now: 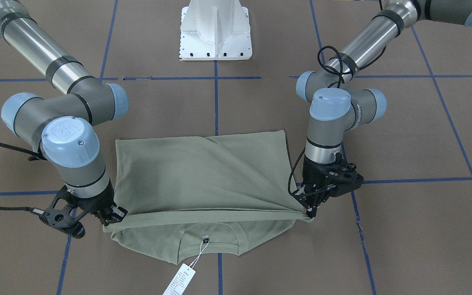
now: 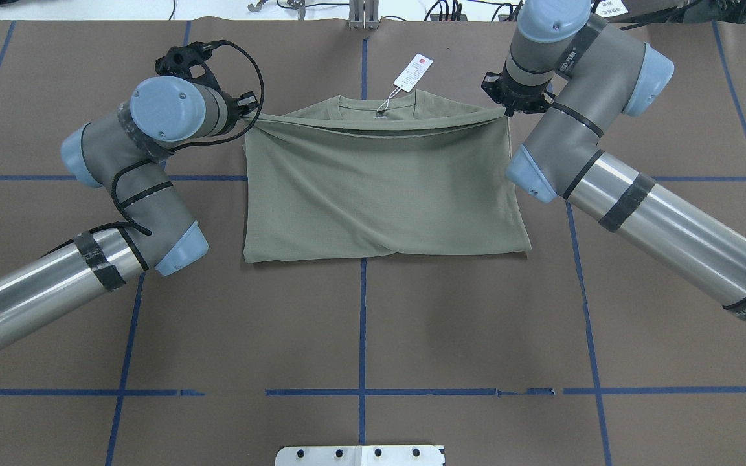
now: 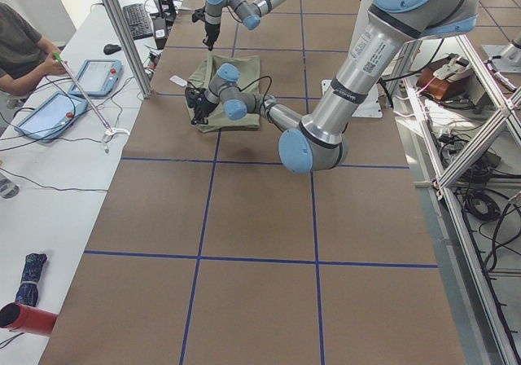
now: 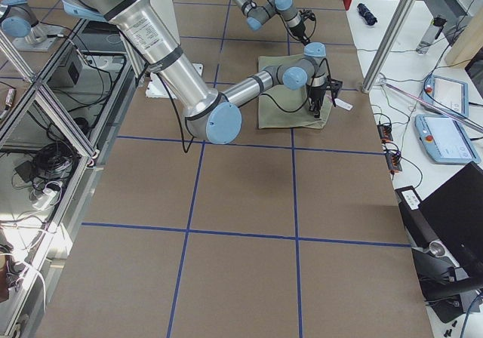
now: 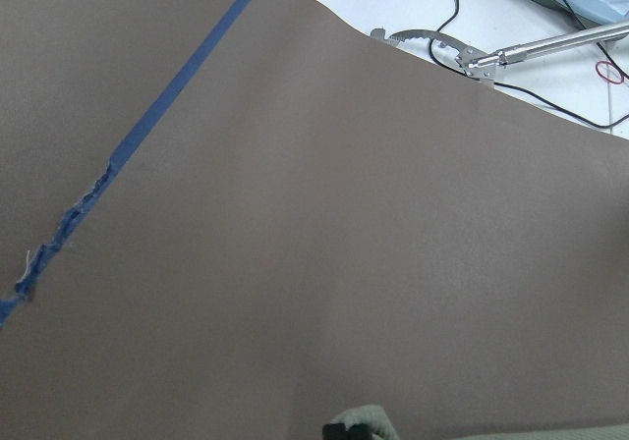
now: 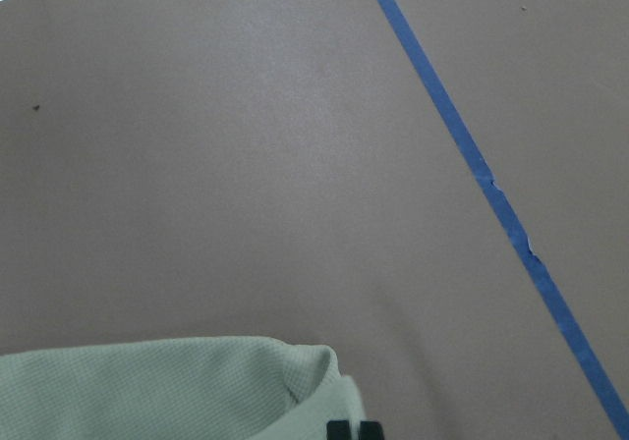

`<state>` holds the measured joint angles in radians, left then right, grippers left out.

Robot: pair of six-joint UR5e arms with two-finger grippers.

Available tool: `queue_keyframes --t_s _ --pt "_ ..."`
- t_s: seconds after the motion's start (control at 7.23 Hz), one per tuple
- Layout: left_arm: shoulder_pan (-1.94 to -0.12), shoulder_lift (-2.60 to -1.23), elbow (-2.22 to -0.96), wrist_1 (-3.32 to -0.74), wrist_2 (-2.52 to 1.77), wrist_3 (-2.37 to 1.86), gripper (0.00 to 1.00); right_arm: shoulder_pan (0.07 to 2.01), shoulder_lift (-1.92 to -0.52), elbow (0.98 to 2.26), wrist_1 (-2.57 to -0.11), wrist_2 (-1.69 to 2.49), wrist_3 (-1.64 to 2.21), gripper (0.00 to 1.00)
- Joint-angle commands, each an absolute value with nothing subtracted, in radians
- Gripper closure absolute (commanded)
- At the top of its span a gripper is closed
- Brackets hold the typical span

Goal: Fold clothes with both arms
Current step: 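Lift the hem with both grippers and fold it toward the collar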

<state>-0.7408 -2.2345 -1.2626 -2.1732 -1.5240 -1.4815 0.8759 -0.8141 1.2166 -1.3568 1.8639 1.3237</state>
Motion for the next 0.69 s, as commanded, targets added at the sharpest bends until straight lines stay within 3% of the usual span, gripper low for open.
queue_keyframes --t_s 0.0,0.14,0.28,0.55 --pt "-0.742 -2.237 -1.259 -2.197 -1.525 -1.468 0.42 0.877 -0.796 1.190 -1.341 1.864 1.324 0.57" --pt "-0.747 -2.234 -1.284 -2.204 -1.529 -1.467 0.42 0.880 -0.798 1.216 -1.339 1.879 1.330 0.57" --pt "-0.752 -2.224 -1.317 -2.204 -1.531 -1.466 0.42 0.884 -0.852 1.320 -1.347 1.928 1.342 0.52" --pt "-0.752 -2.182 -1.395 -2.198 -1.567 -1.470 0.42 0.826 -1.062 1.559 -1.336 1.957 1.492 0.43"
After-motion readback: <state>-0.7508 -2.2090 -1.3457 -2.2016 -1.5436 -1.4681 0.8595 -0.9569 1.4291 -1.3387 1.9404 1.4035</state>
